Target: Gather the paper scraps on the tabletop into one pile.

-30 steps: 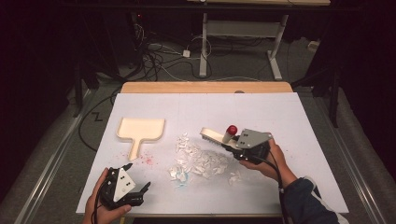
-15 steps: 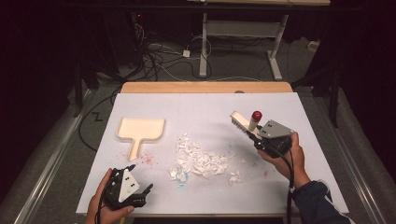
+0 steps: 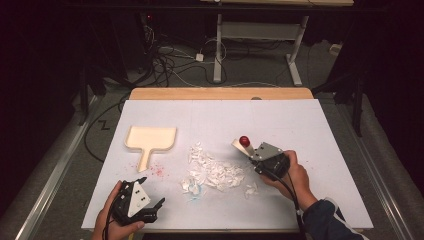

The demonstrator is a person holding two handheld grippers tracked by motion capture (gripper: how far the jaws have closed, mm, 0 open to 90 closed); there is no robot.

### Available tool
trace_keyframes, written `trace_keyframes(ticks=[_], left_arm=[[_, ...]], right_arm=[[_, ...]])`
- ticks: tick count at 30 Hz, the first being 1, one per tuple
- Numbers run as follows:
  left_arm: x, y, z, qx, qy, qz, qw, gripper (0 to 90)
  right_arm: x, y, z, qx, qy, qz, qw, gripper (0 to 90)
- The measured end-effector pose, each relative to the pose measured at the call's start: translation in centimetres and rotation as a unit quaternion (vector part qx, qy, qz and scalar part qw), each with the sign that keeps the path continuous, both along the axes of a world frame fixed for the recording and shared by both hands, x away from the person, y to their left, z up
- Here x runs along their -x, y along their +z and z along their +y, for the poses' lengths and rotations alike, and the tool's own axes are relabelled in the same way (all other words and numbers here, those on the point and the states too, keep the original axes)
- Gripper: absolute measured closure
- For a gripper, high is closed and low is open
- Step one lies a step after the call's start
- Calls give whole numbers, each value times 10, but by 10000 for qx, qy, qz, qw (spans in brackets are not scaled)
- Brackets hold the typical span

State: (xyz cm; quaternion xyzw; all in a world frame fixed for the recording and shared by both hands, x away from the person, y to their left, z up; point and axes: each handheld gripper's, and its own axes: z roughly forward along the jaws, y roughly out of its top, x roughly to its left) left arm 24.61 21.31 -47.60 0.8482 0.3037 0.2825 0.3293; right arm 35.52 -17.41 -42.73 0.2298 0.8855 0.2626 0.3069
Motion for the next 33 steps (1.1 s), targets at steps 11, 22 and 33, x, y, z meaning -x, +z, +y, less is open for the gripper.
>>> trace_keyframes(ticks=[11,22,33], left_arm=[[-1,0,0,43,15,5,10000,151],[-2,0,0,7,55,19,10000,152],[-5,-3,-2,-58,88,108,9999,152]], right_arm=[[21,15,12,-629,594,222,9960,678],[7,24,-4,-975,473,64,9941,678],[-64,26,-1,-784,507,-136,9955,679]])
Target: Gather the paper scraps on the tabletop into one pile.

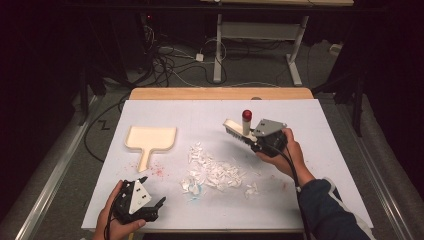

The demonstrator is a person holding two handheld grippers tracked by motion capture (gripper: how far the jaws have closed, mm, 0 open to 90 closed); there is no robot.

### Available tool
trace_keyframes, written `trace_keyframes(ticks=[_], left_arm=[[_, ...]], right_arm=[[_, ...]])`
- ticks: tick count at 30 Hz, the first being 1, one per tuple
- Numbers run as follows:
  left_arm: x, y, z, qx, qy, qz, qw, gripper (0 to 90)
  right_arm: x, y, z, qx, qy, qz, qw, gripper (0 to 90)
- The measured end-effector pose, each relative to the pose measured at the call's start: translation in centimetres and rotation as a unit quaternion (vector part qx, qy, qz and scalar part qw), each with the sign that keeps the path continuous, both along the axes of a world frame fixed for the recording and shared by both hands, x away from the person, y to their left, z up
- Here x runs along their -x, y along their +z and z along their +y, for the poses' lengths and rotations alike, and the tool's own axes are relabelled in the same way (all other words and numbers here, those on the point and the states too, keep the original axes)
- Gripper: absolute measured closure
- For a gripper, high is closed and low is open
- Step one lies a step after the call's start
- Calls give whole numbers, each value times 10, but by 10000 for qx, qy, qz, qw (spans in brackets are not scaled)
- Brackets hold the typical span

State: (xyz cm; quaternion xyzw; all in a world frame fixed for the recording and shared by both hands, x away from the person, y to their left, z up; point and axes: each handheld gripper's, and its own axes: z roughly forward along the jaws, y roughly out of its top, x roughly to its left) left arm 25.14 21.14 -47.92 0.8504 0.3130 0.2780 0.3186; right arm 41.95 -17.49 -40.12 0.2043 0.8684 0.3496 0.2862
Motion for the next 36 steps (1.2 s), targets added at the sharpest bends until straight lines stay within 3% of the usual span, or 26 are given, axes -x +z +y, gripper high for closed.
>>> trace_keyframes(ticks=[4,7,9,10,12,15,20,25,28,32,33,34,35,36], left_arm=[[-1,-1,0,-16,1,22,10000,152],[0,-1,0,9,-7,29,10000,152],[1,-2,1,6,-1,53,10000,152],[1,-2,1,6,-1,53,10000,152],[1,-2,1,13,-11,66,10000,152],[2,-3,2,33,-9,74,10000,152],[4,-2,4,33,-17,55,10000,152],[4,-2,6,76,-23,47,10000,152],[4,-3,6,71,-27,52,10000,152],[4,-2,7,42,-24,58,10000,152],[4,-2,7,42,-24,58,10000,152],[4,-2,7,43,-30,60,10000,152],[4,-2,6,45,-30,63,10000,152],[4,-2,6,39,-25,71,10000,152]], right_arm=[[-21,0,17,26,13,2,10000,678],[-27,-2,27,17,108,42,9999,679],[-34,-7,45,65,207,68,9997,678],[-34,-7,45,65,207,68,9997,678],[-37,-11,66,170,365,93,9991,679],[-37,-14,82,187,484,80,9986,679],[-38,-22,108,419,694,10,9967,679],[-38,-27,127,445,882,16,9951,679],[-35,-31,133,568,1123,53,9920,678],[-26,-30,134,877,1630,69,9827,677],[-26,-30,134,877,1630,69,9827,677],[-20,-28,127,922,1900,88,9774,678],[-16,-28,123,851,1940,151,9772,677],[-14,-28,119,893,2115,155,9732,677]])
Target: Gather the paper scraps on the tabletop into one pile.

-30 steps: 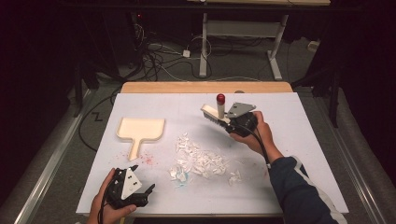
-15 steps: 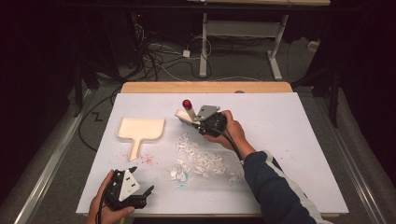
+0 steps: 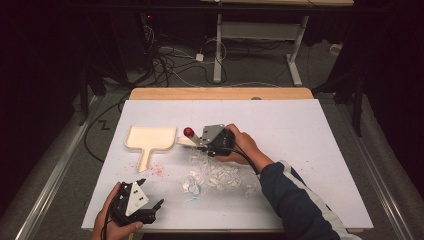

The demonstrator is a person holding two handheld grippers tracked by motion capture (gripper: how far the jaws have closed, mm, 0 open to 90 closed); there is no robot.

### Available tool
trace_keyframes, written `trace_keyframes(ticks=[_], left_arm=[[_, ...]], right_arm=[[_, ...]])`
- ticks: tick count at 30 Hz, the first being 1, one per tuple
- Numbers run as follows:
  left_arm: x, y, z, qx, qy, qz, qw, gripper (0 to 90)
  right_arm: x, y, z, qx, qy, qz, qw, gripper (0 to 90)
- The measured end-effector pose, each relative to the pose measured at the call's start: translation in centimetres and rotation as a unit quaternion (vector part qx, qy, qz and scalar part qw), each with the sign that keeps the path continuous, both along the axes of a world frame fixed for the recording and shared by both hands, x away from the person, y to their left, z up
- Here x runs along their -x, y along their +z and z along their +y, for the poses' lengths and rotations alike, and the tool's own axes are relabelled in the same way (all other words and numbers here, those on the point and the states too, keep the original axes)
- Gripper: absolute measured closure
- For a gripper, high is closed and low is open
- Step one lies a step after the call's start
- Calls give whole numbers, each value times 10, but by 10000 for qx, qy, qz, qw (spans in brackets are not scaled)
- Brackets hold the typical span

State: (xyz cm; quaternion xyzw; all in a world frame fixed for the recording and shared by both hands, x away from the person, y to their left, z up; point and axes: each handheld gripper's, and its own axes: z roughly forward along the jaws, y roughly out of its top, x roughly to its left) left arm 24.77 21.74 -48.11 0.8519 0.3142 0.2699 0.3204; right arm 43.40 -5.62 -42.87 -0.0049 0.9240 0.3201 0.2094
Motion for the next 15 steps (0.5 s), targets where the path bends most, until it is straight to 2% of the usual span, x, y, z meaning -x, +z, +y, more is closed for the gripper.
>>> trace_keyframes(ticks=[6,8,10,12,15], left_arm=[[2,0,-4,-39,-36,-56,10000,152],[2,1,-5,-47,-35,-58,10000,152],[3,1,-5,-47,-30,-63,10000,152],[3,2,-5,-50,-3,-65,10000,152],[4,2,-6,-10,18,-77,10000,152]], right_arm=[[19,4,-28,-159,591,235,9978,678],[26,6,-37,-120,618,264,9977,678],[32,10,-44,-98,598,194,9980,679],[37,16,-50,-160,608,208,9978,679],[42,26,-58,-293,492,31,9984,679]])
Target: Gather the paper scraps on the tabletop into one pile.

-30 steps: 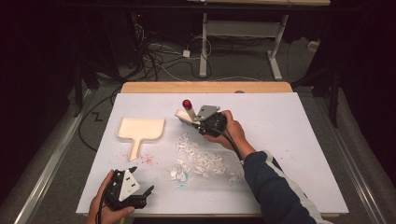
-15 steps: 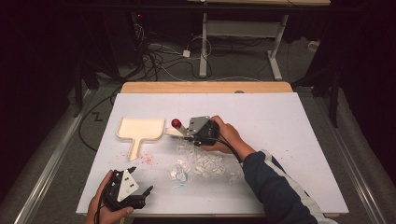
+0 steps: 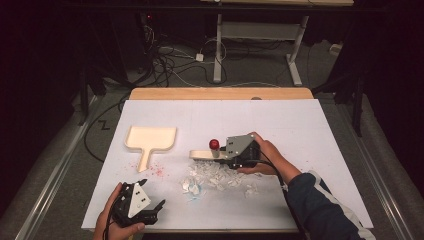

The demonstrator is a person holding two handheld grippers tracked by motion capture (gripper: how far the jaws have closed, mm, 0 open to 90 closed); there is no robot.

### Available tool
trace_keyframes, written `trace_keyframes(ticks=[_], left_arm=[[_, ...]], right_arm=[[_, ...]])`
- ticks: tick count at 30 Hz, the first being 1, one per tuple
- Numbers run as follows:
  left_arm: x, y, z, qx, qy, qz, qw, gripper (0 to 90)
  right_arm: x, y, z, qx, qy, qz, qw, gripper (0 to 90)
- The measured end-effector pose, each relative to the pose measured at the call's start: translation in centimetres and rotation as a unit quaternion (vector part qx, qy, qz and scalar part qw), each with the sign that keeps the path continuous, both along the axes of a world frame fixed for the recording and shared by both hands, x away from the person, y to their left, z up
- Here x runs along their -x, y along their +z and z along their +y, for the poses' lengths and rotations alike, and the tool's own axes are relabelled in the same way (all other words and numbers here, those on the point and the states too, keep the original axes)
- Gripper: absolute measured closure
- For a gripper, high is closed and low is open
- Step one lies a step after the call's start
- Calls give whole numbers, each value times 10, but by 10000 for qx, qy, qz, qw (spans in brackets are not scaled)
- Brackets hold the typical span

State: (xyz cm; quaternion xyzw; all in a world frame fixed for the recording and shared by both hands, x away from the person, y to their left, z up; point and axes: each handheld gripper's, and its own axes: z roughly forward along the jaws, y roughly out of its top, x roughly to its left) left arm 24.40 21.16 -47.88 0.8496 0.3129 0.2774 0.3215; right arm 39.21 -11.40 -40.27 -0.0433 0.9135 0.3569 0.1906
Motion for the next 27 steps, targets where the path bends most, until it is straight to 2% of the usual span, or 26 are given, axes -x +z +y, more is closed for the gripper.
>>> trace_keyframes(ticks=[1,3,4,5,8,9,10,13,16,20,21,22,23,24,25,27], left_arm=[[0,0,0,-2,-5,-8,10000,152],[0,1,-2,-13,-22,-10,10000,152],[0,0,-3,-27,-39,-10,10000,152],[-1,0,-4,-34,-63,22,10000,152],[-2,-2,-5,-55,-83,55,9999,152],[-3,-3,-6,-69,-100,74,9999,152],[-3,-3,-6,-69,-100,74,9999,152],[-3,-3,-6,-40,-103,87,9999,153],[-3,-3,-5,-50,-90,86,9999,153],[-3,-3,-3,-21,-65,84,9999,153],[-3,-3,-3,-21,-65,84,9999,153],[-2,-3,-3,-16,-53,80,10000,153],[-1,-3,-2,-13,-57,78,10000,153],[-1,-3,-2,-13,-57,78,10000,153],[-1,-3,-2,-6,-44,69,10000,152],[0,-2,-2,-1,-38,63,10000,153]], right_arm=[[0,0,0,0,0,0,10000,679],[-3,7,-3,-177,-229,-6,9996,678],[-3,7,-3,-177,-229,-6,9996,678],[-7,8,-2,-221,-408,4,9989,678],[-10,8,2,-236,-508,1,9984,678],[-13,6,9,-232,-593,-25,9980,678],[-13,6,9,-232,-593,-25,9980,678],[-18,0,26,-202,-644,-172,9976,678],[-23,-8,37,-216,-668,-82,9975,678],[-20,-19,48,28,-403,61,9992,678],[-17,-21,49,30,-224,189,9996,678],[-14,-23,49,98,-69,220,9997,677],[-10,-24,48,204,64,95,9997,676],[-10,-24,48,204,64,95,9997,676],[-3,-24,42,315,253,94,9991,675],[0,-23,34,293,370,145,9988,675]])
